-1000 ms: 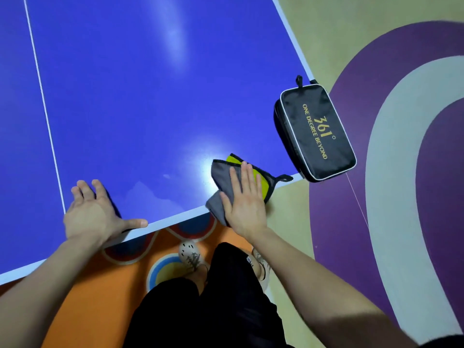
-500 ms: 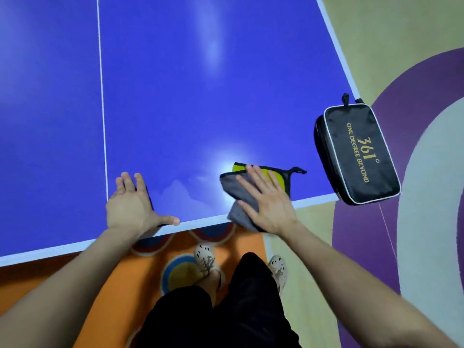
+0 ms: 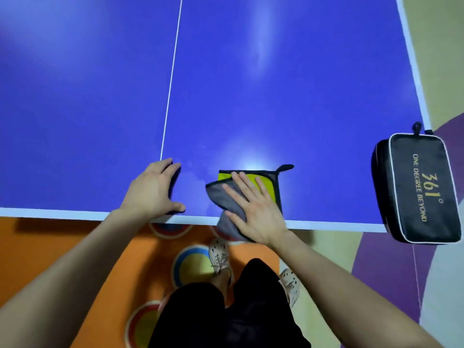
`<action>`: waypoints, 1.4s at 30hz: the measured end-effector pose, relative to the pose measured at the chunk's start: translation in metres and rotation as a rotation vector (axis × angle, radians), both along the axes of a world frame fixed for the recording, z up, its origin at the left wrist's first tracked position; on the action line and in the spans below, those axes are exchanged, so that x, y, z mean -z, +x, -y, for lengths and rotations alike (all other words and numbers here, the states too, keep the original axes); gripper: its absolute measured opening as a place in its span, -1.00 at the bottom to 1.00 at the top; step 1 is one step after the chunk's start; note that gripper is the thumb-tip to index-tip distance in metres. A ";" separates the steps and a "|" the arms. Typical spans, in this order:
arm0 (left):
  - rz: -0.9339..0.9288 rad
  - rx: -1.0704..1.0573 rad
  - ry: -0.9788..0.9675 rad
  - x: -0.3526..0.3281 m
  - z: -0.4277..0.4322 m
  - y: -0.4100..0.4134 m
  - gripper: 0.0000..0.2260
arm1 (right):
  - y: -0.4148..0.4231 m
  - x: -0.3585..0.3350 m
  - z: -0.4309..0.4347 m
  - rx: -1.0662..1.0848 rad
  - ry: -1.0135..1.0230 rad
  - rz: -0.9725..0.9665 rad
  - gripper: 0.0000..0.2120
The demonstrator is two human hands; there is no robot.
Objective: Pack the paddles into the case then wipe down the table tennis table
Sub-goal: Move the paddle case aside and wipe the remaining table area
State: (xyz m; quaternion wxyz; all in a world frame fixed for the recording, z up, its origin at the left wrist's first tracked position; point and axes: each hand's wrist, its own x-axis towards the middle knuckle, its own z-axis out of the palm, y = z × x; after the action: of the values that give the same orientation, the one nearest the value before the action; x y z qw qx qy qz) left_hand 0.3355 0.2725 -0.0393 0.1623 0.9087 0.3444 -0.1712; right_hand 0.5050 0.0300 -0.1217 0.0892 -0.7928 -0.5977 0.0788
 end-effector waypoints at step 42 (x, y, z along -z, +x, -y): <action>0.211 -0.368 0.310 0.057 -0.011 -0.145 0.00 | 0.007 0.007 -0.261 0.386 0.043 0.052 -0.29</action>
State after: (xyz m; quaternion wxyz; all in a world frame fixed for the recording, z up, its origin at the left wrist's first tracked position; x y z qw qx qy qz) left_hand 0.1907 0.2835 -0.0961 0.0846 0.8575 0.5074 0.0116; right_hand 0.5116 0.2913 -0.1291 0.1040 -0.8924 -0.4384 0.0268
